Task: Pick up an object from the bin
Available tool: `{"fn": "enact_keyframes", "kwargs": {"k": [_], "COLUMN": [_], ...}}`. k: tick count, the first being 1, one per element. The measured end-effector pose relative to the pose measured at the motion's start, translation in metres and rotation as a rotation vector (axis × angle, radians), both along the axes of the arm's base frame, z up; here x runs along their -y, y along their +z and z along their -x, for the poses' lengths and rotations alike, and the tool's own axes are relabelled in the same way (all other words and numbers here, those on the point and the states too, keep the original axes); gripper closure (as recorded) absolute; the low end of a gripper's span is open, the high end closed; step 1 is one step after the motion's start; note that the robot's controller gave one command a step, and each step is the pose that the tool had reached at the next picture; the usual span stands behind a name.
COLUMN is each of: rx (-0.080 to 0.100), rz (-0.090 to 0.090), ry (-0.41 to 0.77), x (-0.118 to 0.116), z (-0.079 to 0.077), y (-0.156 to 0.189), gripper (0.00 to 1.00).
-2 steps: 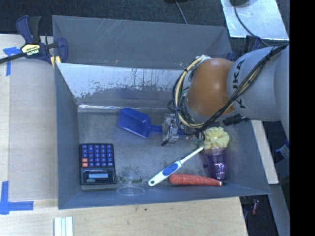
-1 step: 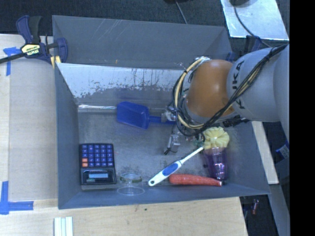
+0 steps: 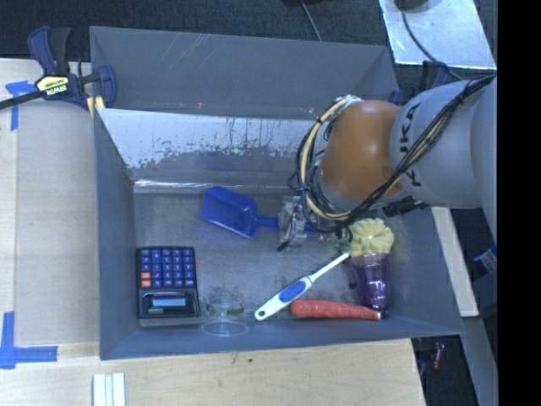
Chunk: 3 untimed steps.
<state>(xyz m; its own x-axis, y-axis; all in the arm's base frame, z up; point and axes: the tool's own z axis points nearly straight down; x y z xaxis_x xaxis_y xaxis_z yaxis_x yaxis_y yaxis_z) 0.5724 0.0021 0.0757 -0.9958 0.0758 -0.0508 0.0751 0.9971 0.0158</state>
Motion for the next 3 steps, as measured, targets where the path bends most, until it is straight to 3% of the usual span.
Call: {"fn": "enact_keyframes", "kwargs": {"k": [3], "rx": [0.000], "rz": [0.000], "ry": [0.001], "x": [0.0000], "z": [0.0000], "y": [-0.0001], "gripper": [1.00]}}
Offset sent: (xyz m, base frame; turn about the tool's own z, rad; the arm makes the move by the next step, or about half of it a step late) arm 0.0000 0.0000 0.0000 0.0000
